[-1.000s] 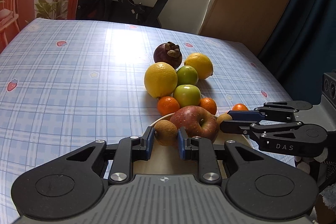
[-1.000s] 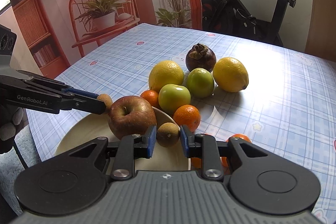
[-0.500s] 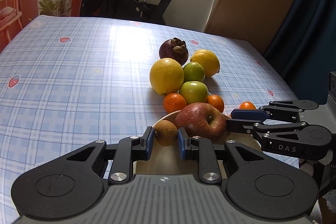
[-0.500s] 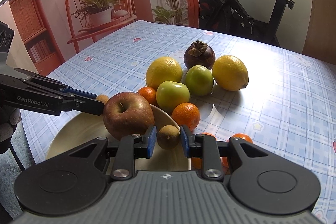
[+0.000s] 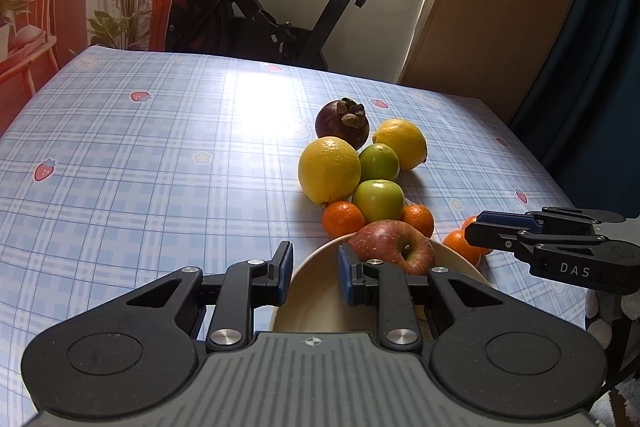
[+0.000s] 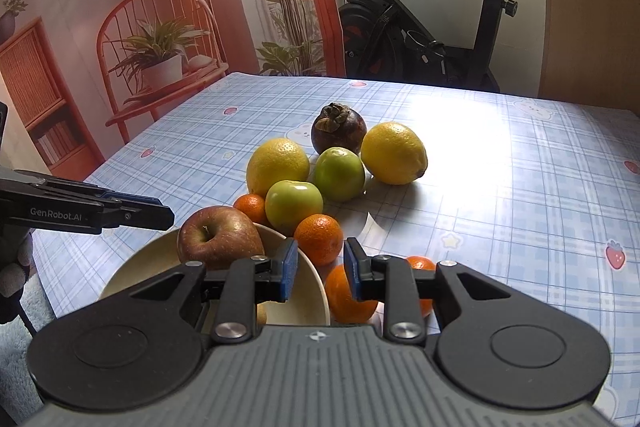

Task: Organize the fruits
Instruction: 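Move the left gripper toward the yellow lemon in the pile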

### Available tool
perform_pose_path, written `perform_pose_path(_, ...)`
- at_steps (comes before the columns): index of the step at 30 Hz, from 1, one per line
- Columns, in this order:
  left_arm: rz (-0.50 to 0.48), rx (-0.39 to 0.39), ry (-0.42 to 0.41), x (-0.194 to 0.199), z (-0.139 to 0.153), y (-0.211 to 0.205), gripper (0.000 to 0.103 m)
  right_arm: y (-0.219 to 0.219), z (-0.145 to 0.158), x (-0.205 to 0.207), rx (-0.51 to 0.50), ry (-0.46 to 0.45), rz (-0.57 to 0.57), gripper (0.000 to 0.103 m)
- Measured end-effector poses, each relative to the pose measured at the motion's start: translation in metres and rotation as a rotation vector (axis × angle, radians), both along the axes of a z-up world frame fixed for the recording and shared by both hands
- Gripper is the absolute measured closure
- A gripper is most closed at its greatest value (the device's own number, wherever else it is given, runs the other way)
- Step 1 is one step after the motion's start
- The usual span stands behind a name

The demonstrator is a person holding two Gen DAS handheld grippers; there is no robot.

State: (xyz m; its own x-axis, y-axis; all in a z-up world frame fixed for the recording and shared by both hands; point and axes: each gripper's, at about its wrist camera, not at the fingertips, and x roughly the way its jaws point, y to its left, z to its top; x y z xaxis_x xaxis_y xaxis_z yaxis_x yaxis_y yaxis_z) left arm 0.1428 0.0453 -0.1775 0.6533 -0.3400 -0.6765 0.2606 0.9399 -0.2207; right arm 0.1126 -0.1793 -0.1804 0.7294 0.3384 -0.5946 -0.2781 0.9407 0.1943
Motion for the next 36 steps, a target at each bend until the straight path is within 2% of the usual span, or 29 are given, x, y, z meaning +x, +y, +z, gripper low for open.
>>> perform_pose_path(9,0.079,0.017,-0.047,0.001,0.015,0.011,0.077,-0.024,0.002,-0.006,0.005,-0.011,-0.077,0.075)
perform_pose_path(18,0.105,0.018,-0.062,0.008,0.018,0.008,0.077,-0.05,0.001,-0.005,-0.018,-0.007,-0.127,0.075)
perform_pose_path(27,0.101,0.042,-0.105,0.03,0.03,-0.004,0.077,-0.052,0.004,0.009,-0.04,-0.018,-0.1,0.075)
perform_pose_path(36,0.086,0.043,-0.096,0.063,0.042,-0.017,0.077,-0.052,0.005,0.038,-0.079,-0.033,-0.051,0.075)
